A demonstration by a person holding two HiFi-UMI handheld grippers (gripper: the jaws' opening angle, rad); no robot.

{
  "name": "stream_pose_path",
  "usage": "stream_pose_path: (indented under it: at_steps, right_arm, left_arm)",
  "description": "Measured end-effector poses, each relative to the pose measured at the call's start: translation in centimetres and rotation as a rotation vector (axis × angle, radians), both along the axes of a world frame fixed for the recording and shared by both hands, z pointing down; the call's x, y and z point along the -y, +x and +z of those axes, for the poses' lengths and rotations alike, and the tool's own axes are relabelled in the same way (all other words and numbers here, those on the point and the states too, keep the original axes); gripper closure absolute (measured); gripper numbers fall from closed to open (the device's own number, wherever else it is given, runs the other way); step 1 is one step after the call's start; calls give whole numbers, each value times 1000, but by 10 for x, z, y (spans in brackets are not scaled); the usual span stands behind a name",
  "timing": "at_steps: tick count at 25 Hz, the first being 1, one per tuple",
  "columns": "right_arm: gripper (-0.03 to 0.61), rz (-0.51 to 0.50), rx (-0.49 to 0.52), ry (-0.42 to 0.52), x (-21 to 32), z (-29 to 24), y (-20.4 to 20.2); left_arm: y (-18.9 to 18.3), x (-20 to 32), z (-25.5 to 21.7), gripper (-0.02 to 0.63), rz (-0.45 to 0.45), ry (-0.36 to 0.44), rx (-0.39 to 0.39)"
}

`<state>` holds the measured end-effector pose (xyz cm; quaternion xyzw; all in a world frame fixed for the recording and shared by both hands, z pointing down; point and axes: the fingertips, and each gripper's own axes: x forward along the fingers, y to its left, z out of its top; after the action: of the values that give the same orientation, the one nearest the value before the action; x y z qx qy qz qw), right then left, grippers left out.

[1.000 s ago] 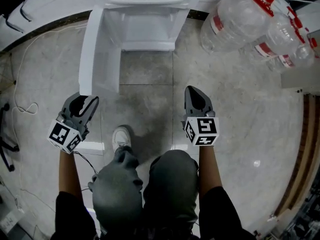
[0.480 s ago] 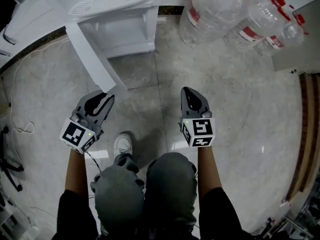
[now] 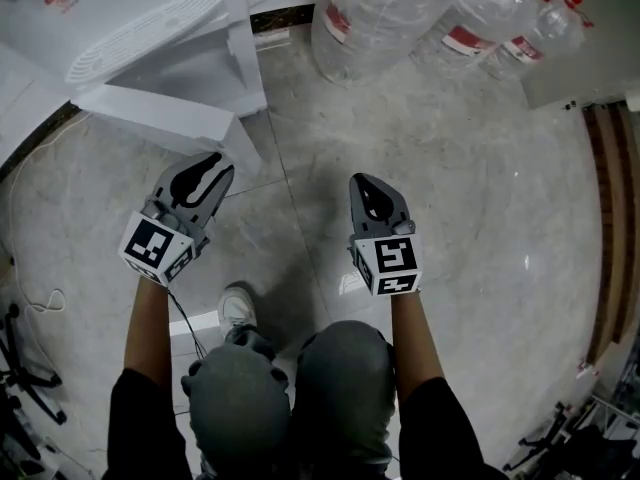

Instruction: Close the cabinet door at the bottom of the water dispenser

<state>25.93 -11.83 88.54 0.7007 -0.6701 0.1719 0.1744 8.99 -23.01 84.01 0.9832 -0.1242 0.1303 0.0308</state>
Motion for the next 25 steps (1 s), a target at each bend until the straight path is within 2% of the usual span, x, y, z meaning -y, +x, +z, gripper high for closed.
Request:
stream_pose_path:
  at_steps: [5,10,16,20,25]
  right_arm:
    - [565,33,-13,-1,0,3,12]
    - [565,69,-18,-12,-6,9,23]
    - [565,108,-20,-34,-13,18,34]
    - [565,126,-31,-49,-20,20,40]
    - [565,158,-7,-37,-22,18,47]
  left_arm:
    - [28,41,6,502,8,19,4]
    - [42,88,18,502,-44,11,16]
    - [60,130,26,502,-63,33,51]
    - [62,138,34,525,-52,77,96]
    - [62,132,36,523,-67,39,87]
